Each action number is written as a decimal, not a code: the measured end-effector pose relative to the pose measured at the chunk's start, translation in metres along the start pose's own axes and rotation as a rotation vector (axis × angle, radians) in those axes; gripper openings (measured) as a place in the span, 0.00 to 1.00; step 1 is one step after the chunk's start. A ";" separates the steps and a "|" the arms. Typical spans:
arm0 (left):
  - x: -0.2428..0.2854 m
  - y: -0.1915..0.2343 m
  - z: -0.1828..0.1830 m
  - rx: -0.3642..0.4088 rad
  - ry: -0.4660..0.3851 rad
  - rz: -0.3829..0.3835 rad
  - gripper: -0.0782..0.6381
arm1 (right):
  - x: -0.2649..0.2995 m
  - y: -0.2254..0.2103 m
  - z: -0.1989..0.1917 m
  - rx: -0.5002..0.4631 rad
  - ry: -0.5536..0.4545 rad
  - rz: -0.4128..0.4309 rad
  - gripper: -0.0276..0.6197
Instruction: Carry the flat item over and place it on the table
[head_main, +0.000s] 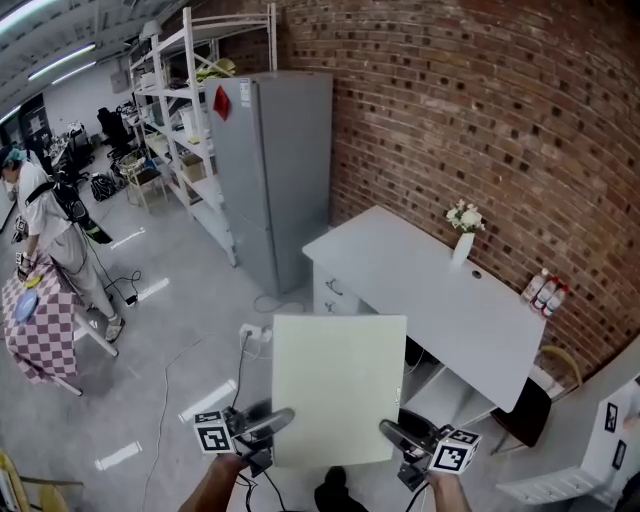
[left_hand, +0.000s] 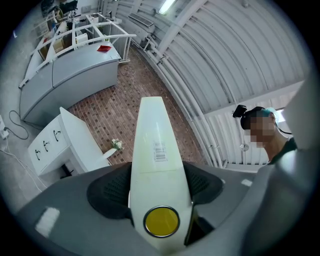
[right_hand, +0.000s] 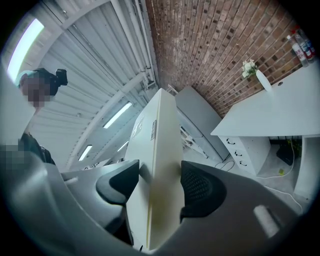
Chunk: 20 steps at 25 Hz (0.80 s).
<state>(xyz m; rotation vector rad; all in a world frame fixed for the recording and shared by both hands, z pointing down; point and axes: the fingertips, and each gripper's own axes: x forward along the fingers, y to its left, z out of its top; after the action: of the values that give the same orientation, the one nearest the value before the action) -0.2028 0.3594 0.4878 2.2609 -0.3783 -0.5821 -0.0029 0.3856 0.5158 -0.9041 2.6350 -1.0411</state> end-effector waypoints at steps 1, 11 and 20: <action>0.009 0.006 0.004 0.000 -0.001 0.000 0.55 | 0.003 -0.008 0.008 -0.001 0.002 0.000 0.43; 0.071 0.052 0.039 0.000 -0.026 0.027 0.55 | 0.028 -0.068 0.073 0.009 0.019 0.031 0.42; 0.096 0.079 0.057 0.005 -0.067 0.066 0.55 | 0.049 -0.102 0.105 0.016 0.053 0.070 0.42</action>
<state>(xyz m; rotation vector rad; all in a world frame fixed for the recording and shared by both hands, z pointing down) -0.1578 0.2304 0.4831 2.2287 -0.4869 -0.6242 0.0439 0.2387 0.5091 -0.7857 2.6765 -1.0820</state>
